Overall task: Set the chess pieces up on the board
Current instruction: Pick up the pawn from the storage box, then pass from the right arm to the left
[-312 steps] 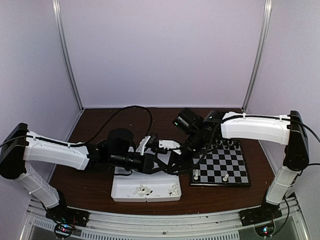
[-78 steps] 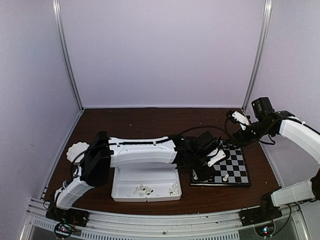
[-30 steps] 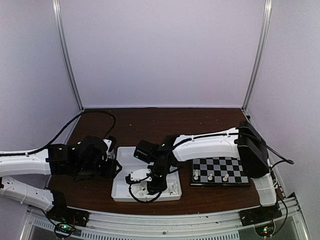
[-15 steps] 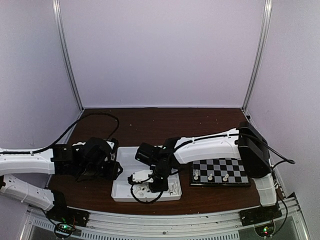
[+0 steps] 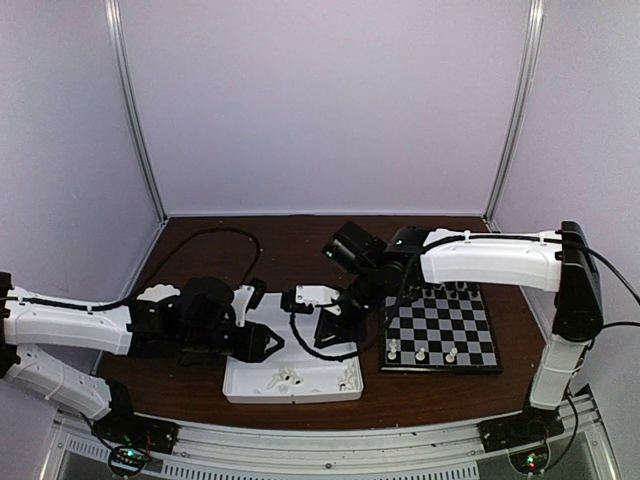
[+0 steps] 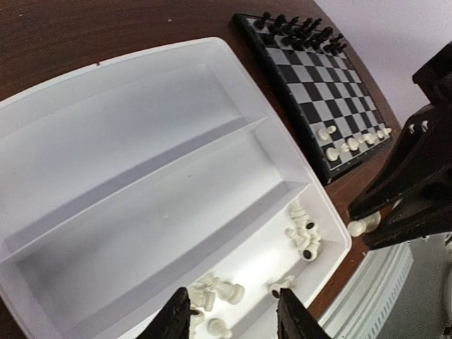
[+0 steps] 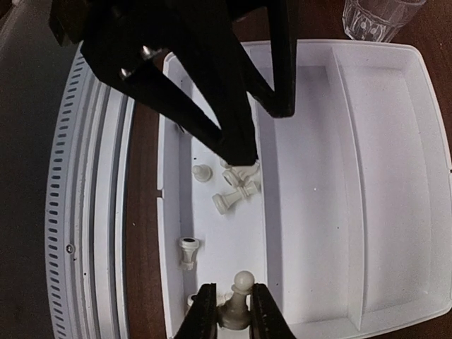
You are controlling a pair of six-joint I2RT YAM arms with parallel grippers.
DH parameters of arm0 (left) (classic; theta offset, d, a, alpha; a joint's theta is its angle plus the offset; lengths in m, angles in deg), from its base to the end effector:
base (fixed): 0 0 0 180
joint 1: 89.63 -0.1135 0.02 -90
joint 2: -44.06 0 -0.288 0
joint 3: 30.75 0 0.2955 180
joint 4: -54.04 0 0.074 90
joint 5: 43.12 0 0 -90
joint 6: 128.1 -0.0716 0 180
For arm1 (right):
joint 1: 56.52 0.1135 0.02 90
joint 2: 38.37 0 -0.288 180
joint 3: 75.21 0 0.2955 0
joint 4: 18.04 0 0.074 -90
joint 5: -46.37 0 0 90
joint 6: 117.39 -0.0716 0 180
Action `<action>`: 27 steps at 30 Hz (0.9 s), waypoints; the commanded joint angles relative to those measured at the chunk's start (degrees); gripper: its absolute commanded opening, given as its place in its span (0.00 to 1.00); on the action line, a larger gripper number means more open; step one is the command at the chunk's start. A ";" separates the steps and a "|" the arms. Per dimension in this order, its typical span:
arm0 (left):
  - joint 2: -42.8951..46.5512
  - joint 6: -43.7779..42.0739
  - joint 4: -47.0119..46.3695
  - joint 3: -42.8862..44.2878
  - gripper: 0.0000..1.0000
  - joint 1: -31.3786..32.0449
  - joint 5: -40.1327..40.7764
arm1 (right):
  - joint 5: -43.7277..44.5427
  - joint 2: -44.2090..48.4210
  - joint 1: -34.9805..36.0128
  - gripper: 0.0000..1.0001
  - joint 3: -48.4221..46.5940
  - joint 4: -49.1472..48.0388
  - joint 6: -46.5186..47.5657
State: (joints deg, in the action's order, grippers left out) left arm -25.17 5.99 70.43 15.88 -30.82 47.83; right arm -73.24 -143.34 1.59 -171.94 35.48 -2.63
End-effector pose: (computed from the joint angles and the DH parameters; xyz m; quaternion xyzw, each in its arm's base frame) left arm 0.1584 -0.2593 0.1776 0.1121 0.8955 -0.3321 0.2742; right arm 0.2084 0.4019 0.2293 -0.6672 0.6617 0.3051 0.1548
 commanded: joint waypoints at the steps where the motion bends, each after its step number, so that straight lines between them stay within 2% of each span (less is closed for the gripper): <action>1: -2.57 3.07 -18.00 -1.33 0.44 -0.69 -9.20 | -6.32 1.88 -0.35 0.09 1.21 -1.92 -0.53; 7: -8.68 11.36 -32.10 -2.23 0.50 -1.54 -16.81 | -8.75 2.71 -0.87 0.09 0.49 -1.22 -0.11; 11: -11.22 14.53 -37.15 -2.88 0.49 -2.13 -19.40 | -9.09 3.32 -0.97 0.09 0.56 -1.20 -0.14; 19: -13.50 19.69 -45.64 -4.82 0.39 -3.39 -24.09 | -7.41 4.14 -1.97 0.09 0.15 -1.24 -0.84; 27: -16.82 21.50 -49.46 -3.56 0.29 -3.47 -27.62 | -6.64 4.89 -2.73 0.09 -0.05 -1.76 -1.37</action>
State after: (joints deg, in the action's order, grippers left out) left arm -39.93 25.86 26.71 11.56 -34.43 24.18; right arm -79.97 -140.63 -0.70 -171.61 36.40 -3.44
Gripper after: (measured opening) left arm 0.305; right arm 0.136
